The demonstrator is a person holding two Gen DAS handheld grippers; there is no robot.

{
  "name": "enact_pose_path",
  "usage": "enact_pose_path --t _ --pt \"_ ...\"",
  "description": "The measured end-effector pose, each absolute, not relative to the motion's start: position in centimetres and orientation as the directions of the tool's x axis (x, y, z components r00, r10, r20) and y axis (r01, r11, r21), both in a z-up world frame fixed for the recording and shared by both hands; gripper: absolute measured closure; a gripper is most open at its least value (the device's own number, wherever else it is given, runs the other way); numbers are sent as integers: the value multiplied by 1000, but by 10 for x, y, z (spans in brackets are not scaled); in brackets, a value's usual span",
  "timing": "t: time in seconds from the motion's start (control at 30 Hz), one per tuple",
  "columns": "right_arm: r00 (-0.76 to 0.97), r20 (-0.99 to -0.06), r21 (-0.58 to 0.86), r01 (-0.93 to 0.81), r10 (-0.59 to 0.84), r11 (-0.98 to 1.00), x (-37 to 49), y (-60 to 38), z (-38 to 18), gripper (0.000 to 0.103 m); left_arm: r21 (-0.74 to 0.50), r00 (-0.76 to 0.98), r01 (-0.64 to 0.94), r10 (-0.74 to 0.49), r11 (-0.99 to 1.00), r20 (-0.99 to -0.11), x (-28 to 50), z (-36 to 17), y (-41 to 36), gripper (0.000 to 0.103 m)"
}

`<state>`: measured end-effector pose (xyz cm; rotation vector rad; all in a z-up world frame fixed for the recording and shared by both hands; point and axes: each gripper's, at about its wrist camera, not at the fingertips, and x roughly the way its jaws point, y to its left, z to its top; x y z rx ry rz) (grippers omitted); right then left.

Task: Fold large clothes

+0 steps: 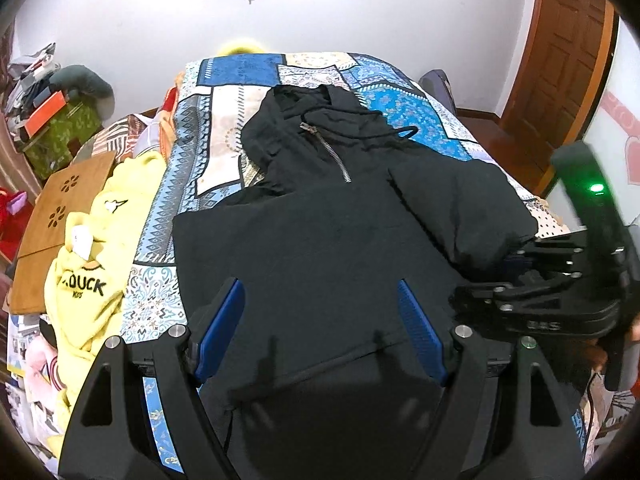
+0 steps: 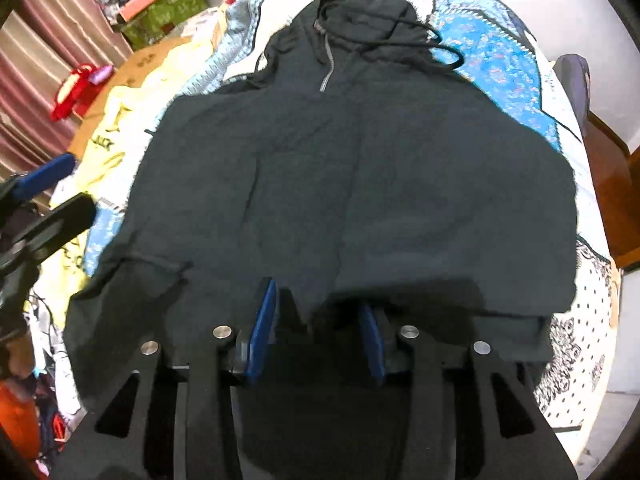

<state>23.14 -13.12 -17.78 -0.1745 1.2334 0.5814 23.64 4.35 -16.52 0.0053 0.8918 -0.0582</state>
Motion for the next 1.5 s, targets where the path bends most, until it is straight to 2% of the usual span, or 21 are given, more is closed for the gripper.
enact_pose_path --t 0.13,0.33,0.43,0.5,0.63,0.77,0.97,1.17,1.27,1.33,1.43,1.5 --pt "257 -902 187 -492 347 850 222 -161 -161 65 0 632 87 -55 996 -773 243 -159 28 23" --pt "397 -874 130 -363 280 923 220 -231 -139 65 43 640 173 -79 984 -765 262 -151 -14 20" --pt "449 -864 94 -299 227 950 221 -258 -136 56 73 640 237 -100 969 -762 274 -153 -43 17" --pt "464 -860 94 -262 210 961 223 -271 -136 54 112 633 276 -93 955 -768 282 -160 -65 17" --pt "448 -868 131 -207 213 970 233 -290 -149 54 180 600 372 -88 910 -795 296 -182 -107 17" --pt "414 -887 144 -174 205 974 243 -293 -174 54 181 548 473 -127 862 -826 305 -206 -139 17" --pt "366 -895 221 -132 255 966 248 -302 -209 54 273 542 526 -70 805 -837 328 -240 -172 17" --pt "356 -885 288 -92 301 953 251 -313 -223 44 301 559 536 -64 789 -827 342 -249 -184 16" --pt "351 -879 316 -79 323 945 251 -317 -227 42 288 564 540 -86 791 -821 343 -247 -187 37" --pt "351 -879 315 -80 323 946 251 -317 -228 41 267 570 528 -102 806 -815 344 -242 -185 56" --pt "354 -881 305 -84 315 949 249 -317 -226 41 219 582 493 -132 842 -802 345 -229 -172 76" --pt "358 -884 289 -88 301 953 248 -315 -225 41 159 578 476 -172 865 -798 345 -216 -157 79"
